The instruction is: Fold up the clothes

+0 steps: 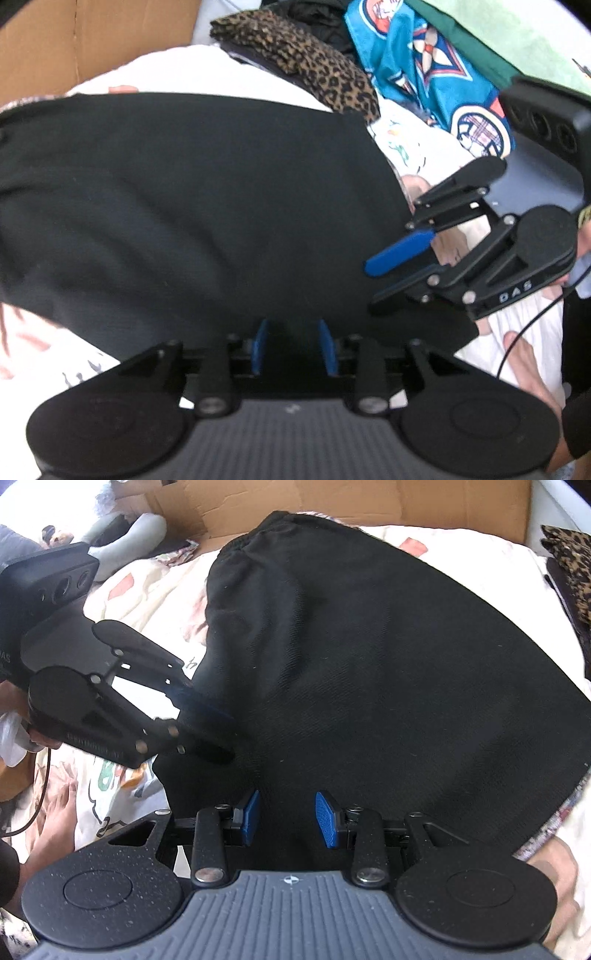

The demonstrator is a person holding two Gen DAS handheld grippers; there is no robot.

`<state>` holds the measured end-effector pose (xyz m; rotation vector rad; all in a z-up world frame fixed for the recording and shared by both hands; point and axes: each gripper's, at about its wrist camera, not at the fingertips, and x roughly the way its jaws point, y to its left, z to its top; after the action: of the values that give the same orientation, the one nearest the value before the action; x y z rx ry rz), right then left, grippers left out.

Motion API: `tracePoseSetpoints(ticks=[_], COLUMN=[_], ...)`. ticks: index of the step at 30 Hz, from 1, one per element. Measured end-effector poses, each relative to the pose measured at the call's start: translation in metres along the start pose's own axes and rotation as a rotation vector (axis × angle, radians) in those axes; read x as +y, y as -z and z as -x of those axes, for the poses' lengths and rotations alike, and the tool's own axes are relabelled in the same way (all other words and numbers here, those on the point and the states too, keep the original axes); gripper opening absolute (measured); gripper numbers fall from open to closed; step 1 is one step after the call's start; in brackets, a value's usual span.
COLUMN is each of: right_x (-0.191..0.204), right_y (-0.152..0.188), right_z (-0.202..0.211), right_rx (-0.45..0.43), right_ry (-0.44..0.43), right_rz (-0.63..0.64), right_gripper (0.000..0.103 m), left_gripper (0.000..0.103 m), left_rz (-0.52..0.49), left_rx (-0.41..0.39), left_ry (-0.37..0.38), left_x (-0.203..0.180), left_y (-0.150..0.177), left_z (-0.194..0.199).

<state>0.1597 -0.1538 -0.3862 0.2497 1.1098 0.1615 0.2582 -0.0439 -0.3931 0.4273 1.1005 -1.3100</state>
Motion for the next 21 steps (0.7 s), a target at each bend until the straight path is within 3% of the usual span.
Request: tracePoseSetpoints(ticks=[5, 21], right_x=[0.006, -0.005], right_y=[0.012, 0.046], right_z=[-0.014, 0.0], right_rx=[0.056, 0.093], right_ry=[0.02, 0.054], right_rz=[0.057, 0.083], right_gripper=[0.041, 0.041], left_gripper=[0.036, 0.035], left_rz=[0.005, 0.015], left_rx=[0.035, 0.094], left_ry=[0.008, 0.078], left_x=[-0.004, -0.001], left_y=[0.015, 0.042], left_z=[-0.005, 0.008])
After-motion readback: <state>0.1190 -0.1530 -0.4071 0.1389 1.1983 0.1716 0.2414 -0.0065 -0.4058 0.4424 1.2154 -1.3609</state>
